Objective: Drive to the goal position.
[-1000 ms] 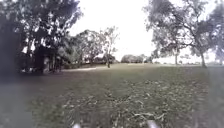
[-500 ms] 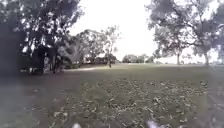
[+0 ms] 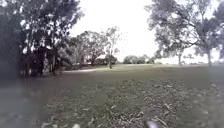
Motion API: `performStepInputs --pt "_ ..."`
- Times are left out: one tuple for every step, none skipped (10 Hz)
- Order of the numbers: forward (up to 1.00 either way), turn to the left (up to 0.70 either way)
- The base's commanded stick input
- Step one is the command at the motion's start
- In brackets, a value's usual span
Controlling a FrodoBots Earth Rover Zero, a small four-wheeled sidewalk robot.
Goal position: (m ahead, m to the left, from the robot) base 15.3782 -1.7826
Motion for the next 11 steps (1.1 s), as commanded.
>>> performStepInputs --pt "0.7 -0.06" --pt "0.7 -0.14" --pt "0.7 -0.2" --pt "0.7 -0.26" --pt "0.7 -0.24" --pt "0.7 -0.2" --pt "0.7 -0.1" --pt "0.7 0.0" --pt "0.7 0.0" --pt "0.7 0.0" --pt "0.7 0.0"
